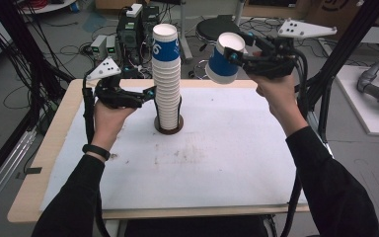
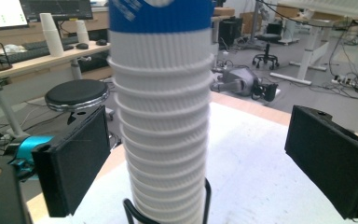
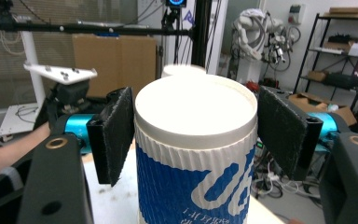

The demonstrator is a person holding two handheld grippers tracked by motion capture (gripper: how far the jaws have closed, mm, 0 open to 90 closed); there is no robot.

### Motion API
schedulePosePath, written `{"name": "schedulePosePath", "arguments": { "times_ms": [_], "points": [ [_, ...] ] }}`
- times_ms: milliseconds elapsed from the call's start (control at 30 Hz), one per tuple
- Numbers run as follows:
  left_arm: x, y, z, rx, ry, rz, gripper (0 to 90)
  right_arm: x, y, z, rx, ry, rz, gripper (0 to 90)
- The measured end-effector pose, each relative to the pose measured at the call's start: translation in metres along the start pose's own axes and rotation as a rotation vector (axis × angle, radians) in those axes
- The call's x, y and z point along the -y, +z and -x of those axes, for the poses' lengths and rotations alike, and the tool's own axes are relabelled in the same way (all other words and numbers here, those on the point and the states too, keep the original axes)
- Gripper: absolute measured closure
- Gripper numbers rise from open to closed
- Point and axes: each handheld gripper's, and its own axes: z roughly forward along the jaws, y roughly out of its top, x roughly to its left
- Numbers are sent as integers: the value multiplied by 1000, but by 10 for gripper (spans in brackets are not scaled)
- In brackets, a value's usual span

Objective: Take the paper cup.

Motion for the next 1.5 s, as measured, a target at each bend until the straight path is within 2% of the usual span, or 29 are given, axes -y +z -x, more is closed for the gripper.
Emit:
{"name": "schedulePosePath", "arguments": {
  "times_ms": [67,167,233,267,300,467,533,767,800,1000,1200,1333,1500],
  "points": [
    [4,-1,4,7,6,-5,65,13,-6,-1,2,5,-15,305],
    [5,-2,9,25,5,-26,65,20,-10,-2,4,3,-24,305],
    [5,-3,14,27,11,-1,65,28,-14,-3,4,9,-24,305],
    [7,-3,17,33,16,-5,65,36,-17,-5,3,6,-39,305],
    [8,-3,19,35,19,-10,65,36,-17,-5,3,6,-39,305],
    [20,1,30,59,9,-24,65,53,-23,-12,-2,3,-51,305],
    [25,3,36,60,18,-39,65,56,-24,-13,-2,6,-56,305],
    [42,7,50,98,6,-57,66,85,-29,-20,-13,17,-78,305],
    [44,8,52,104,1,-56,66,94,-30,-21,-12,25,-84,304],
    [58,13,62,134,-18,-57,65,112,-32,-27,-21,44,-83,304],
    [72,17,72,157,-20,-64,66,129,-32,-36,-37,47,-94,304],
    [83,20,78,168,-19,-83,66,143,-32,-41,-45,66,-93,304],
    [86,21,82,189,-20,-83,66,153,-31,-44,-47,67,-105,303]
  ]
}}
